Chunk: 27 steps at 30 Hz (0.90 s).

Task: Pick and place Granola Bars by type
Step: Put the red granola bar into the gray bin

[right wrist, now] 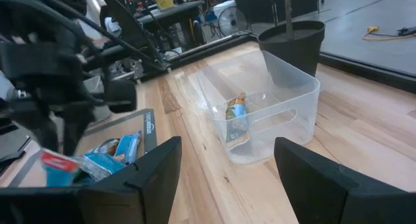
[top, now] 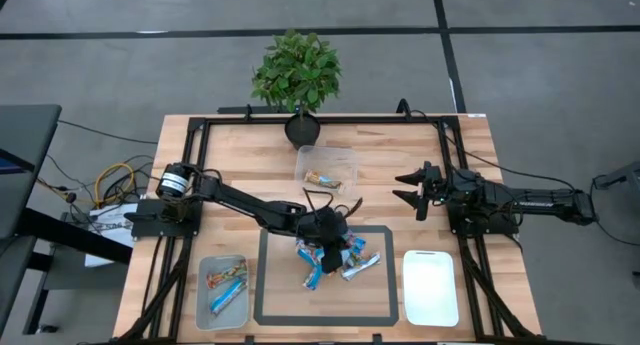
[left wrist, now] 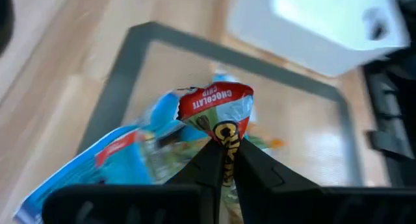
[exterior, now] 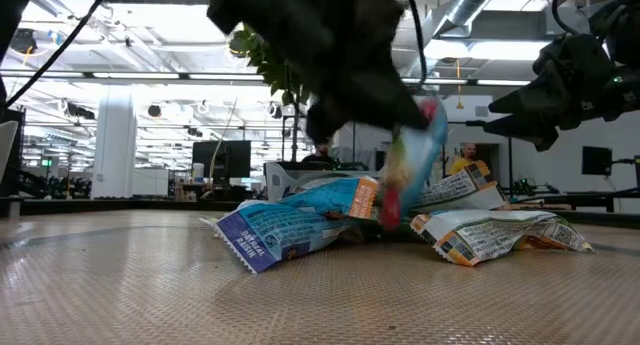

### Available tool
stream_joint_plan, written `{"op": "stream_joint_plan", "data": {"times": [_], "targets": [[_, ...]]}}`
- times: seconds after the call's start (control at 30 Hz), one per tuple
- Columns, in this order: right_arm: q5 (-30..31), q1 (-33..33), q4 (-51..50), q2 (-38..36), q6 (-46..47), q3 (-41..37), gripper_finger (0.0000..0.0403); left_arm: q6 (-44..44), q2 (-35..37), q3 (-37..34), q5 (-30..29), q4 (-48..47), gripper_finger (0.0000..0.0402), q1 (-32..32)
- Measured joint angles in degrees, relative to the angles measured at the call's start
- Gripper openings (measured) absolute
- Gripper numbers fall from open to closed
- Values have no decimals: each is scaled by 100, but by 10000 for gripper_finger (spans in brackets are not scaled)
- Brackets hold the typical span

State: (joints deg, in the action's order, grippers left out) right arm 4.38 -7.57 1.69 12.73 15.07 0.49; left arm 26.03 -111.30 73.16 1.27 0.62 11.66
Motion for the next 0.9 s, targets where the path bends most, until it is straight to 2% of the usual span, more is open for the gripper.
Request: {"op": "stream_joint_plan", "data": {"times": [0.2, 0.4, 0.57, 0.73, 0.8, 0.9], "targets": [[0, -2, -8, 0, 0, 0, 240, 30, 129, 255, 1356, -161, 24, 39], [-9, -1, -4, 7, -1, -2, 240, 690, 174, 298, 3441, -681, 24, 305], [-9, -2, 2, 6, 0, -1, 240, 1258, 174, 296, 4711, -1237, 25, 683], [-9, 0, 1, 5, 0, 0, 240, 1569, 215, 296, 5144, -2146, 25, 1119], [-7, 0, 1, 7, -1, 0, 240, 1697, 297, 296, 5045, -2579, 25, 1233], [-7, 0, 0, 7, 0, -1, 240, 1834, 512, 296, 4553, -3387, 25, 1340]]}}
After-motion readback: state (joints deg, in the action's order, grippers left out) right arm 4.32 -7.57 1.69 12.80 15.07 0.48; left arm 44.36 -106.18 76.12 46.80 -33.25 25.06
